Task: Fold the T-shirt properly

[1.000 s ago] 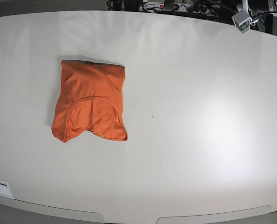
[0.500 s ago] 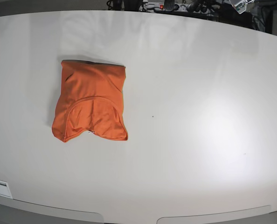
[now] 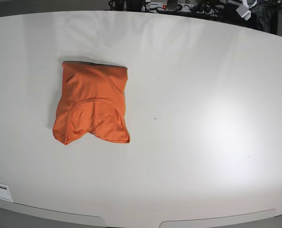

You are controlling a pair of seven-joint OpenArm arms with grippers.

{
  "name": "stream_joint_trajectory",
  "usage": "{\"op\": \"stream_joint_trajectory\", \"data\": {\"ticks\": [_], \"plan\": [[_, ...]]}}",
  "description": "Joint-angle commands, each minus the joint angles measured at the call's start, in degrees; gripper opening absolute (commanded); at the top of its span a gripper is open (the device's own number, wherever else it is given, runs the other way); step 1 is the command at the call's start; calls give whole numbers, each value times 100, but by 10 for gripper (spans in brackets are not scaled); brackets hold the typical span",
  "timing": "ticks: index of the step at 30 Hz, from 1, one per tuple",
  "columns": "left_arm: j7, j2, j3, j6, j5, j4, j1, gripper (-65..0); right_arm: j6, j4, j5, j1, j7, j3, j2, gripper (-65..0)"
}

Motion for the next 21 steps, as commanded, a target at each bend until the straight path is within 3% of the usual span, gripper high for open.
{"op": "stream_joint_trajectory", "data": {"ticks": [1, 7, 13, 16, 21], "plan": [[-136, -70, 83, -20, 83, -140, -83, -650, 28, -63, -57, 20, 122, -55, 157, -650], [-1088, -68, 844, -15, 1222, -1427, -894, -650, 28, -675, -1309, 555, 1182, -870, 282, -650], [-1808, -63, 1777, -20, 1926, -2769, -1624, -650, 28, -1399, -2566, 1034, 2356, -1895, 282, -650], [-2557, -61, 2284, -20, 2496, -3362, -1919, -650, -13, -1818, -3165, 1325, 3038, -2426, 282, -650], [-3781, 76, 2951, -15, 3571, -4218, -2378, -650, -809, -2597, -4109, 1928, 3926, -3362, 262, -650]]}}
